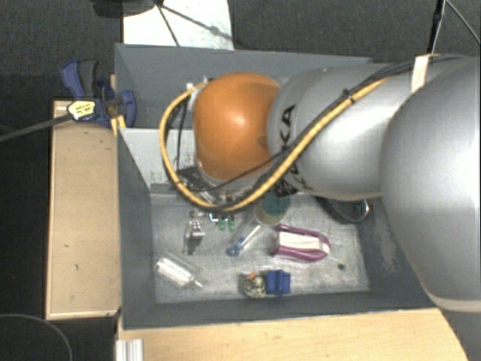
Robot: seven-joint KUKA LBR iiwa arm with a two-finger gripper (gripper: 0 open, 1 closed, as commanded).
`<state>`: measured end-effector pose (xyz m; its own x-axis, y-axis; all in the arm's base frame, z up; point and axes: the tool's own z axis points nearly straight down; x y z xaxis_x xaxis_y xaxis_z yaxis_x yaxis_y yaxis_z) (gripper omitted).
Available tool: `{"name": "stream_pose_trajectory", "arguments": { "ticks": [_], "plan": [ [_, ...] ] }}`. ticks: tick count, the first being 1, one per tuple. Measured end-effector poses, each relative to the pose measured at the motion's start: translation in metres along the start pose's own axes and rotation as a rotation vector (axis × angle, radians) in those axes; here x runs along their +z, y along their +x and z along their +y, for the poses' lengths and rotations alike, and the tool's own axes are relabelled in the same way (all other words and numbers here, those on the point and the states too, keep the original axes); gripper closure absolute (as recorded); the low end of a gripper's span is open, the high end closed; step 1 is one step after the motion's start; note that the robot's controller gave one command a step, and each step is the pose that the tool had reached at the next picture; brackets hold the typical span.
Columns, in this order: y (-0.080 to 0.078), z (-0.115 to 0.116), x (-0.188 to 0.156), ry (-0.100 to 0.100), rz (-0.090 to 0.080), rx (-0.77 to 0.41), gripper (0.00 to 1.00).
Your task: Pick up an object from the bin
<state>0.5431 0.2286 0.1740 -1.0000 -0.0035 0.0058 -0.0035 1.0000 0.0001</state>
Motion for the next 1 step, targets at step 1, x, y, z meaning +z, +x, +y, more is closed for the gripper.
{"name": "stream_pose_trajectory", "arguments": {
  "ticks": [1],
  "plan": [
    [0.0524, 0.0128, 0.1047, -0.003, -0.008, 0.183, 0.0]
  ]
}}
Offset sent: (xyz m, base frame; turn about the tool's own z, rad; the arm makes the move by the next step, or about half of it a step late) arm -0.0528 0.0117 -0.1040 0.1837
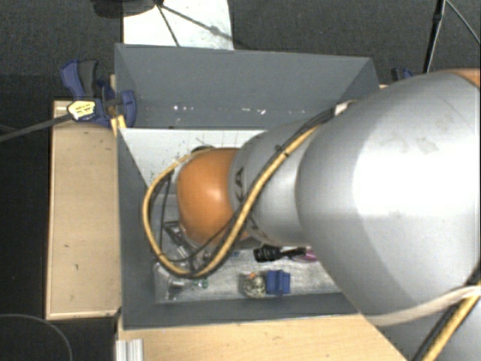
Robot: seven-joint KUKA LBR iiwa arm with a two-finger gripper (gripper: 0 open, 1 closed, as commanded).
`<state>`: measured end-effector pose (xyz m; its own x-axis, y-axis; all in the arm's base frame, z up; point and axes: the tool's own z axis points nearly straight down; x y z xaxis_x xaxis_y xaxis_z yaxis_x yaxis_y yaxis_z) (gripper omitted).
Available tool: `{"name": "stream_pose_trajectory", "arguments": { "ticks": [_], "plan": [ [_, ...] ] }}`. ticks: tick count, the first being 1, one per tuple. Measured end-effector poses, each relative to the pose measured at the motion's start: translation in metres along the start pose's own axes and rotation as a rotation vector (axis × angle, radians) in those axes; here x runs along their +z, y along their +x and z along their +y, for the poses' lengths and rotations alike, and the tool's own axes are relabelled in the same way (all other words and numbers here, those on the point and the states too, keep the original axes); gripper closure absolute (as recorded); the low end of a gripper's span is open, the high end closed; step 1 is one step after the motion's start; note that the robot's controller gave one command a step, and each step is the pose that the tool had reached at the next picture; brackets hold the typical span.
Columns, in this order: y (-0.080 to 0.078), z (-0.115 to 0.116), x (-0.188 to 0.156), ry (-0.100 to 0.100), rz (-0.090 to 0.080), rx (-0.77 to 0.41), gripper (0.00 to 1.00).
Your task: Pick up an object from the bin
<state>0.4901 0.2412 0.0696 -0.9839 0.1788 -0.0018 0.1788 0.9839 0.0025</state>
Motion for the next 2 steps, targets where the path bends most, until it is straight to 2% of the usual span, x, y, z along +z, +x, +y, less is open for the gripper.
{"name": "stream_pose_trajectory", "arguments": {
  "ticks": [1, 2],
  "plan": [
    [0.015, 0.011, -0.031, -0.001, -0.002, 0.177, 0.0],
    [0.01, -0.003, -0.037, -0.001, -0.003, 0.363, 0.0]
  ]
}}
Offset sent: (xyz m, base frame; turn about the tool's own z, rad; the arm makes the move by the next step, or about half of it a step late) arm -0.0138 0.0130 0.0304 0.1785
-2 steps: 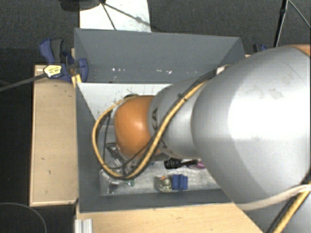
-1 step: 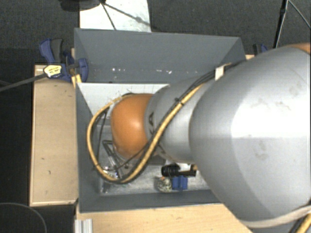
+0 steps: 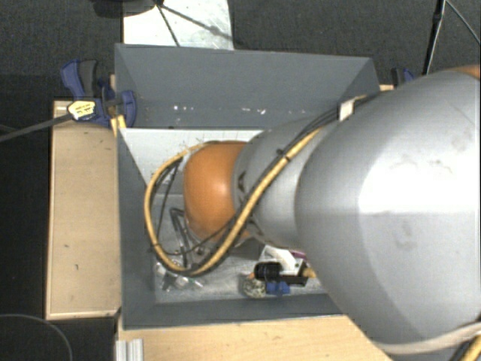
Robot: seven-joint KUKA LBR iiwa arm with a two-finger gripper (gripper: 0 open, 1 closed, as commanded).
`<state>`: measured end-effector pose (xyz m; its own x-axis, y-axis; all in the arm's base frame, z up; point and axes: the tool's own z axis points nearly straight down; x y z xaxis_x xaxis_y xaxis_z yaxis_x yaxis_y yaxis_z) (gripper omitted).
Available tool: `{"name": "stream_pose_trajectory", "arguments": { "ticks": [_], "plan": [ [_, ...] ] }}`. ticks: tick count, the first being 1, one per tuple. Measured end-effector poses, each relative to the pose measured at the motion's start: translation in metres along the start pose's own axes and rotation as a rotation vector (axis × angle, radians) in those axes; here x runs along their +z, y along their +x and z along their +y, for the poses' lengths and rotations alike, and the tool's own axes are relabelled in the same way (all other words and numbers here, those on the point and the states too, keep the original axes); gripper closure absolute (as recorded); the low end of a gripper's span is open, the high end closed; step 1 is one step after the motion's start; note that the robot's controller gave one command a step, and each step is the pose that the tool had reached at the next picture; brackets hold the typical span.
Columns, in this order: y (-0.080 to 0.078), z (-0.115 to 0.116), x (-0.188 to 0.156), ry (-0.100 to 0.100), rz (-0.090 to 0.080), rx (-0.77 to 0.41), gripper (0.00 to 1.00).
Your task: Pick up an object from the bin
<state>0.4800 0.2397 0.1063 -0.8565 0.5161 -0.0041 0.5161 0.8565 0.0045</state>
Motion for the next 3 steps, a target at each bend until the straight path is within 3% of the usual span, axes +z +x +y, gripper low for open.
{"name": "stream_pose_trajectory", "arguments": {
  "ticks": [1, 2, 3],
  "plan": [
    [0.0033, 0.0066, 0.0353, 0.005, 0.003, 0.195, 0.0],
    [0.003, 0.0066, 0.0348, 0.004, 0.003, 0.195, 0.0],
    [0.0011, 0.0073, 0.0334, 0.001, 0.0, 0.199, 1.0]
  ]
}}
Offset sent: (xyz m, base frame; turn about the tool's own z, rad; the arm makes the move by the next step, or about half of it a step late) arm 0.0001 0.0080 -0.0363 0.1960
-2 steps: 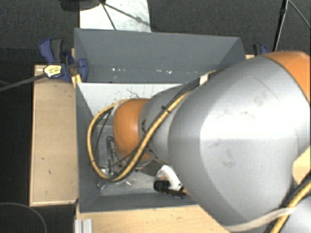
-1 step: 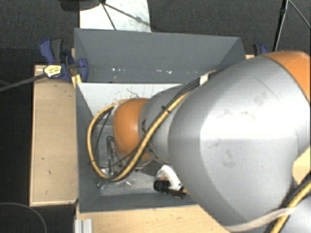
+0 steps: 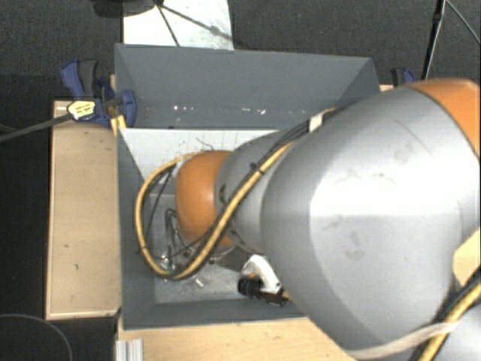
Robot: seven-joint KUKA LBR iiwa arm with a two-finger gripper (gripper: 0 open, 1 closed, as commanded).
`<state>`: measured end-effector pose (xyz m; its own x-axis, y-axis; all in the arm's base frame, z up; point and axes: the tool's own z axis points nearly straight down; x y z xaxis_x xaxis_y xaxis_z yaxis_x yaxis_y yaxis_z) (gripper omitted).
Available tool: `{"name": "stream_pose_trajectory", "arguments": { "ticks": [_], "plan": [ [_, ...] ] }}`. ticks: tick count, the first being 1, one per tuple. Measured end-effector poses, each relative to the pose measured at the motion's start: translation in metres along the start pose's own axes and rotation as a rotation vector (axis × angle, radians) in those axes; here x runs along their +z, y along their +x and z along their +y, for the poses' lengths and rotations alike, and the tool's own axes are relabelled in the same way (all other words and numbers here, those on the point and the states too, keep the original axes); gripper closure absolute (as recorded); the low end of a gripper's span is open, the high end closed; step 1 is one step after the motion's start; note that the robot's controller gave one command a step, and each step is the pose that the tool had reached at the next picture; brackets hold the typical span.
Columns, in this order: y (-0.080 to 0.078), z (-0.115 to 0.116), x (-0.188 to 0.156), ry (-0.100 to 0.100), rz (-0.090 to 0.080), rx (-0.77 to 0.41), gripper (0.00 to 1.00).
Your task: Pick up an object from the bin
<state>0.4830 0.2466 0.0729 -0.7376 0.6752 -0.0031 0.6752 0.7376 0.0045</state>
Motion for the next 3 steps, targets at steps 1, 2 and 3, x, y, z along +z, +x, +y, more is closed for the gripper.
{"name": "stream_pose_trajectory", "arguments": {
  "ticks": [1, 2, 3],
  "plan": [
    [-0.001, 0.002, -0.062, -0.001, 0.001, -0.003, 1.0],
    [-0.002, 0.003, -0.112, -0.001, 0.001, -0.009, 1.0],
    [-0.003, 0.004, -0.125, 0.001, 0.002, -0.018, 1.0]
  ]
}}
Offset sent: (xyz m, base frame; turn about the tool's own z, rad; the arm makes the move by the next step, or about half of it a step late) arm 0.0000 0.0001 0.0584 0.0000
